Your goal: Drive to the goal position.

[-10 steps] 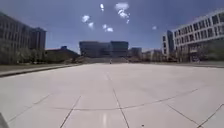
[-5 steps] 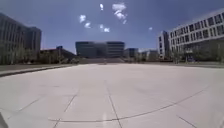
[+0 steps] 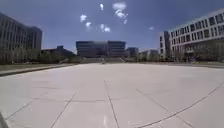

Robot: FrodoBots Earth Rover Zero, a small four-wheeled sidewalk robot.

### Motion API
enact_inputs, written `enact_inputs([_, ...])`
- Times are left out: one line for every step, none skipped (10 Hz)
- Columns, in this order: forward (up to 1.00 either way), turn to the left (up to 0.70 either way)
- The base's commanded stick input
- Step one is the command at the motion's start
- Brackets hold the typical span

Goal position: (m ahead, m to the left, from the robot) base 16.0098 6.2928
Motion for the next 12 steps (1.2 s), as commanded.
enact_inputs([0.5, 0.0])
enact_inputs([0.5, 0.0])
enact_inputs([0.5, 0.0])
enact_inputs([0.5, 0.0])
enact_inputs([0.5, 0.0])
enact_inputs([0.5, 0.0])
enact_inputs([0.5, 0.0])
enact_inputs([0.5, 0.0])
enact_inputs([0.5, 0.0])
enact_inputs([0.5, 0.0])
enact_inputs([0.5, 0.0])
enact_inputs([0.5, 0.0])
